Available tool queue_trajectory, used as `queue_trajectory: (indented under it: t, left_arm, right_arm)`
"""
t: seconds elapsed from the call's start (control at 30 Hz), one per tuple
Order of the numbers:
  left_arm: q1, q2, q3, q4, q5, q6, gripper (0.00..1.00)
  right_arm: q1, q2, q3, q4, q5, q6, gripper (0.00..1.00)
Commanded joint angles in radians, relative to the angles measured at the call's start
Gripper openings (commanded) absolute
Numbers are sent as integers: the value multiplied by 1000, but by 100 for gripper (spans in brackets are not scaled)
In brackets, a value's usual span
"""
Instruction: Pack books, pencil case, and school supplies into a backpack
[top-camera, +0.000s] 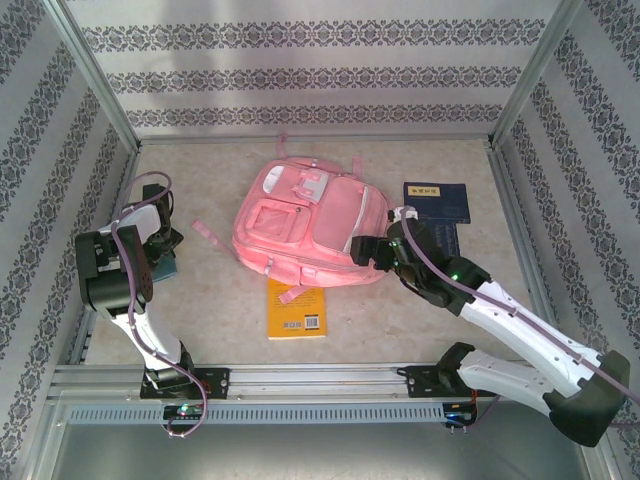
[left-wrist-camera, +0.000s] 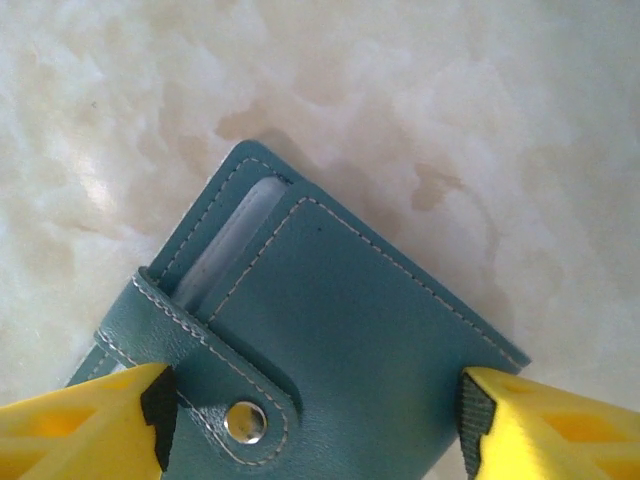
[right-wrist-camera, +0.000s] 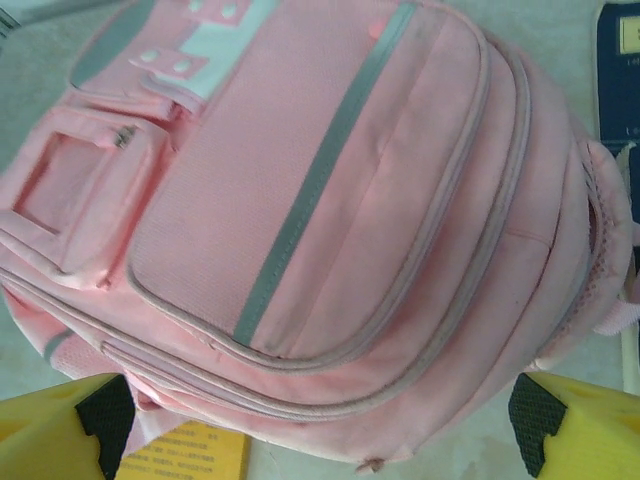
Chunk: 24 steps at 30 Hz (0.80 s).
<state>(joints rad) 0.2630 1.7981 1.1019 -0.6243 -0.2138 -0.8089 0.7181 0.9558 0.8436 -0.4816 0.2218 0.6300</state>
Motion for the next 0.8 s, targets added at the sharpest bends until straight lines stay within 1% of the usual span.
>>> queue_trajectory:
  t: [0.0, 0.17, 0.33, 0.5, 0.53, 0.6, 0.67, 0.73, 0.77]
  left_arm:
    - [5, 37, -60, -116, 57, 38, 68]
    - [4, -2, -86, -101, 86, 46, 52]
    - [4, -39, -100, -107, 88, 56, 38]
    - [-6, -77, -131, -72, 176, 38, 15]
    - [-12, -80, -135, -70, 191, 38, 12]
    - [-22, -89, -131, -86, 202, 48, 10]
    - [-33, -132, -119, -116, 170, 71, 12]
    - [-38, -188, -109, -138, 138, 103, 19]
    - [-38, -213, -100, -156, 117, 122, 26]
  right_arm:
    - [9, -29, -35, 42, 29, 4, 96]
    - [6, -49, -56, 54, 32, -16, 96]
    - [3, -72, -80, 73, 44, -42, 96]
    - [-11, -72, -98, 93, 29, -63, 95]
    - [-11, -71, -97, 96, 25, -67, 96]
    - [-17, -68, -94, 101, 15, -75, 95]
    - [-17, -68, -91, 103, 5, -83, 95]
    - [-17, -66, -90, 104, 0, -87, 96]
    - [-18, -64, -90, 107, -4, -91, 96]
